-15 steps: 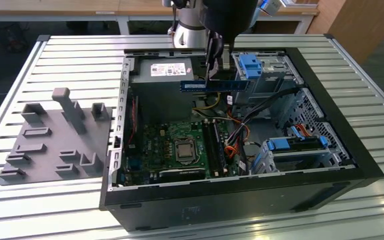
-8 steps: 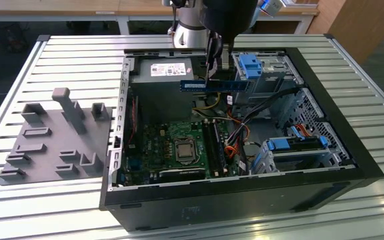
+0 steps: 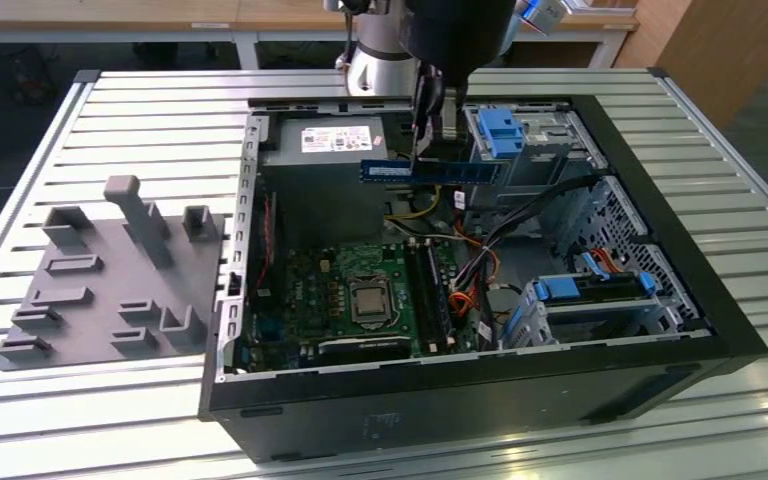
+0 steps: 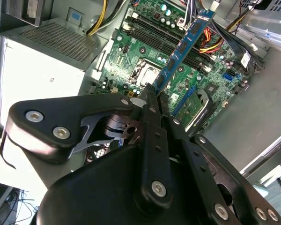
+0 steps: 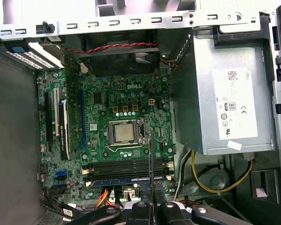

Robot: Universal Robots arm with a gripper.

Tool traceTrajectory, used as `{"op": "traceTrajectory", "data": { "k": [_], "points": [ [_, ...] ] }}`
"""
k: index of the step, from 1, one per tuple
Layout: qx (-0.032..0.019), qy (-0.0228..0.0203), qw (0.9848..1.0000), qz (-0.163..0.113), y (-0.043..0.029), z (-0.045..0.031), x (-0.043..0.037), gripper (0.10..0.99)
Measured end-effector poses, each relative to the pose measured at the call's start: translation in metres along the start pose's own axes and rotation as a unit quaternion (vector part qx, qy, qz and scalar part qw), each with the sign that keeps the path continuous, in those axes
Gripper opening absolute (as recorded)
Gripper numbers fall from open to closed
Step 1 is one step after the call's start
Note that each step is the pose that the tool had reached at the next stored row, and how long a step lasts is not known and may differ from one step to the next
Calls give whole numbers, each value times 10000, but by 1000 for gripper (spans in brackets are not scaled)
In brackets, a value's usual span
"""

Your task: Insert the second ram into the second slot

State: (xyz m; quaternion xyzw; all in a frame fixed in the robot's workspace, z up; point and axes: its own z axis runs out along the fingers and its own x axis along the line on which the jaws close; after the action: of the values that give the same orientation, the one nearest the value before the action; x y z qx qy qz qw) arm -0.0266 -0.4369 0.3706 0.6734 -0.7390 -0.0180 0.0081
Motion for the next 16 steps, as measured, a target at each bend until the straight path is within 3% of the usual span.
{"op": "traceTrajectory", "data": {
  "k": [16],
  "points": [
    [10, 43, 9991, 410, 0, 0, 0, 137]
  ]
}}
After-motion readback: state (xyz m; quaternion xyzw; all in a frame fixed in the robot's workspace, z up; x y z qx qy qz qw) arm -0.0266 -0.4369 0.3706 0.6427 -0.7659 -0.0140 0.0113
